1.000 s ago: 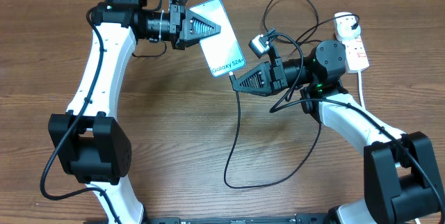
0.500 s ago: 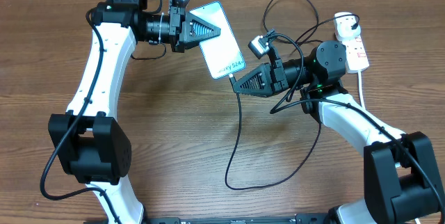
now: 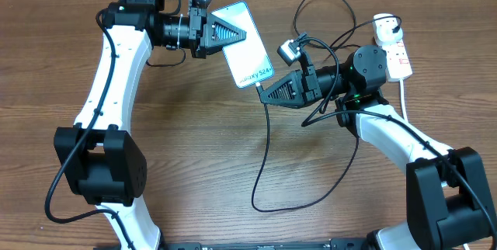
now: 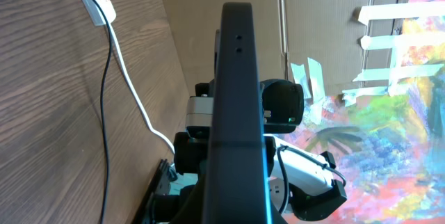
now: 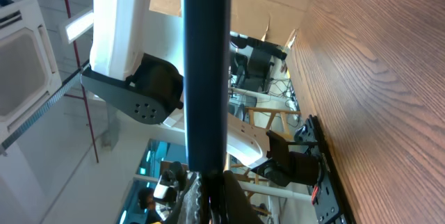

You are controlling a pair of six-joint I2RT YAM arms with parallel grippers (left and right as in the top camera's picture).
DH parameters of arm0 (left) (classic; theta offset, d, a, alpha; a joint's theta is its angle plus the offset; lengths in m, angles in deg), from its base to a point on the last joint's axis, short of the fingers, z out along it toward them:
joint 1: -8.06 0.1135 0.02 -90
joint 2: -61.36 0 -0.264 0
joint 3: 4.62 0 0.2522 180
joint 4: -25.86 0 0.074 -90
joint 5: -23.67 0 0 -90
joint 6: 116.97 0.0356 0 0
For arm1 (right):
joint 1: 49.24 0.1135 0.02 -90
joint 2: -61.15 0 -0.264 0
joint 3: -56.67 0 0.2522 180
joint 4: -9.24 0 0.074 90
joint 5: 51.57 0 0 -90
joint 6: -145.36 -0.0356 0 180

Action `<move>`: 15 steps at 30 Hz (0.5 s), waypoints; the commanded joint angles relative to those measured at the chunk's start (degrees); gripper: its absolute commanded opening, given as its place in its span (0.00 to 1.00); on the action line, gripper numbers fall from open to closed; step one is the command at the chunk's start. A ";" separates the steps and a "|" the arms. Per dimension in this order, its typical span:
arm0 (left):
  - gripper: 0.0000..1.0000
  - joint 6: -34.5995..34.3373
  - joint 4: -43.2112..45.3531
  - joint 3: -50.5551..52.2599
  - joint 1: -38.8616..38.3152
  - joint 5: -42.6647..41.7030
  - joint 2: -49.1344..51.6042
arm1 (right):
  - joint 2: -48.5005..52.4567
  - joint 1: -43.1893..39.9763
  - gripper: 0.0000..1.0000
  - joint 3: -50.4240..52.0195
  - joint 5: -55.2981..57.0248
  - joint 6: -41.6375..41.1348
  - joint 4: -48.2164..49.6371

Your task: Plug charger to phone and switch on socket

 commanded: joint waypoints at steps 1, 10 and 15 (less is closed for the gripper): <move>0.04 1.33 -0.63 -0.04 -1.14 -3.85 -0.35 | -1.31 -0.55 0.04 -1.57 4.70 -1.18 0.20; 0.04 1.29 -0.68 -0.04 -1.55 -3.98 -0.35 | -1.31 -0.55 0.04 -1.57 5.62 -1.88 0.22; 0.04 1.27 -0.85 -0.04 -1.55 -4.94 -0.35 | -1.29 -0.55 0.04 -1.57 5.99 -1.51 0.24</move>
